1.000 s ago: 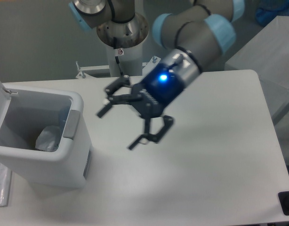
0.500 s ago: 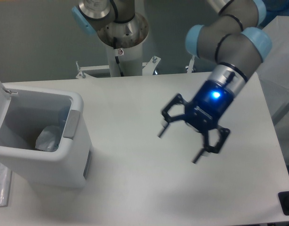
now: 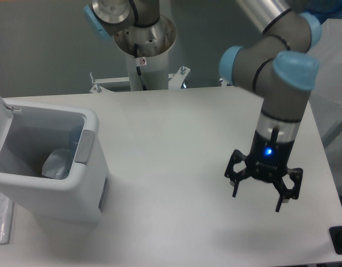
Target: Place the trash in the trash can
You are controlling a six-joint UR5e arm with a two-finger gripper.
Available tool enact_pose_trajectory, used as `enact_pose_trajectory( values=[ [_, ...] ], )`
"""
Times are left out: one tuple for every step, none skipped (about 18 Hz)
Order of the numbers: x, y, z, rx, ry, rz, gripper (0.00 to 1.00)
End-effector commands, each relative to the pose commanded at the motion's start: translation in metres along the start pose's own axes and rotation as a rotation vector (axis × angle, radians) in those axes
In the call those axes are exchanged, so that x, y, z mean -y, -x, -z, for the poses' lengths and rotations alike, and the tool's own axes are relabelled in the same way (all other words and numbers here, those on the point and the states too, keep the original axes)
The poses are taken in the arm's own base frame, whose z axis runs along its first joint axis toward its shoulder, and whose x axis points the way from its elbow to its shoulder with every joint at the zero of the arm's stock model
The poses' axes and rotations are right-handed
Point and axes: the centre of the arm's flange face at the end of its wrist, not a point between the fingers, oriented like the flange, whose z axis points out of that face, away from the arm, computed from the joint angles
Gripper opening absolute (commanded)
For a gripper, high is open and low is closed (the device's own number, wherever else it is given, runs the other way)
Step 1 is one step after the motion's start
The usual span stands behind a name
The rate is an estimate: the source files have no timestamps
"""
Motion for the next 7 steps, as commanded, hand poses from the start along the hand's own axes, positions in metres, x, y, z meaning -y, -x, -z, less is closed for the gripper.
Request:
enact_pose_trajectory(
  values=[
    [0.006,-0.010,-0.010,0.013,0.077,-0.042,1.00],
    [0.010,-0.016,-0.016,0.031,0.135,-0.096,1.00],
    [0.017,-0.023,-0.021,0.037,0.161,-0.140,1.00],
    [0.018,-0.025,-0.024,0.035,0.169,-0.151,1.00],
    [0.018,-0.026,-0.027,0.035,0.179,-0.153,1.00],
    [0.016,-0.025,-0.036,0.031,0.192,-0.154,1.00],
    [0.017,-0.026,-0.039,0.029,0.193,-0.154,1.00]
  ],
)
